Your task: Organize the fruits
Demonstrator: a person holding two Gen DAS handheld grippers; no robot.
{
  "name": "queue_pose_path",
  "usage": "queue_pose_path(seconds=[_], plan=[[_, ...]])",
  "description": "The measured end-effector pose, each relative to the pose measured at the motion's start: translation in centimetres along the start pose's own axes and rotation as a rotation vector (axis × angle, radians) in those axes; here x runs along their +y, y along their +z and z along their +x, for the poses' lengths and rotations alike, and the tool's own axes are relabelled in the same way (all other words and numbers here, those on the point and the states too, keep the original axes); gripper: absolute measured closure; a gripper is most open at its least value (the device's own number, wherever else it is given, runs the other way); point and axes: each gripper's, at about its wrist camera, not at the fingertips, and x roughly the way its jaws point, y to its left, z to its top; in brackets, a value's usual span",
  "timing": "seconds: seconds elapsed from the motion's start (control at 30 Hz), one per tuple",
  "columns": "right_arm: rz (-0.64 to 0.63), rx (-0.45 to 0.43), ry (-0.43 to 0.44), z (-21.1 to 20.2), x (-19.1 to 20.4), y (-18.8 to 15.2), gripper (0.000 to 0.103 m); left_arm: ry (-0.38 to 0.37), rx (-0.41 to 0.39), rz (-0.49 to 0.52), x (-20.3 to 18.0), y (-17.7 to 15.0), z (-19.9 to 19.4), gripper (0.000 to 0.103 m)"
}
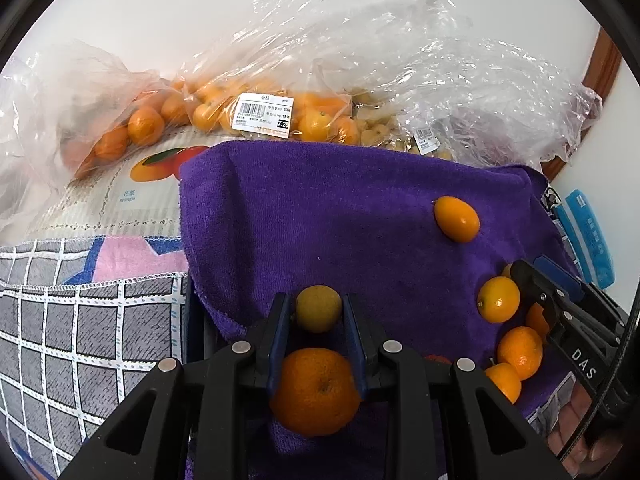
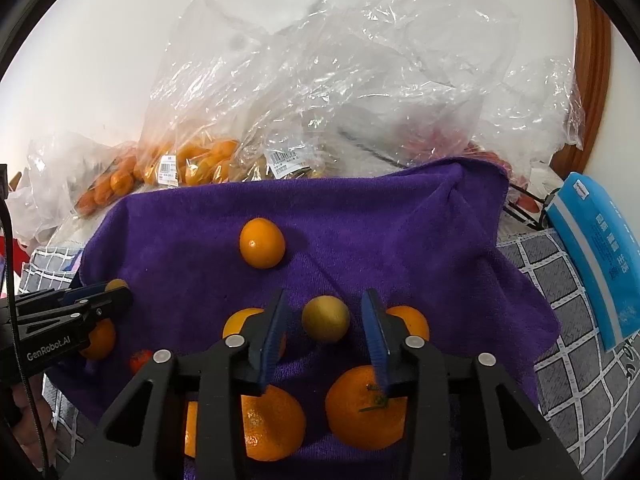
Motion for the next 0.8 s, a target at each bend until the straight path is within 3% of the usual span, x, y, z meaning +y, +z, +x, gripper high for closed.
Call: queue_pose_path(seconds=[0.17,0.23,0.53,0.63,0.8], plan=[[0.012,-0.024,-0.015,-1.8,0.1,0.6,0.055,0.003,-0.025,0.007,-0.2,-0.2,-1.8,0.066],[0.026,-0.039,-0.024,-2.9,0.0,0.8,0.051,0.006,-0.054,0.015,-0.3,-0.5,-3.1,0.052],[0.054,-0.064,-0.053,-11.0,0.5,0.5,0.044,0.022,-0.162,0.017,-0.7,-3.5,-11.2,0.026],[0.045,-0.076,-0.067,-14.4,1.1,-0.3,0.044,0.029,-0.202,0.004,-0.7,-5.0,-14.1,0.019],[0.038,-0.088,-0.094,-19.4,1.8,-2.6,0.043,0.038,-0.228,0.027,-1.6,-7.8,-18.2,0.017]])
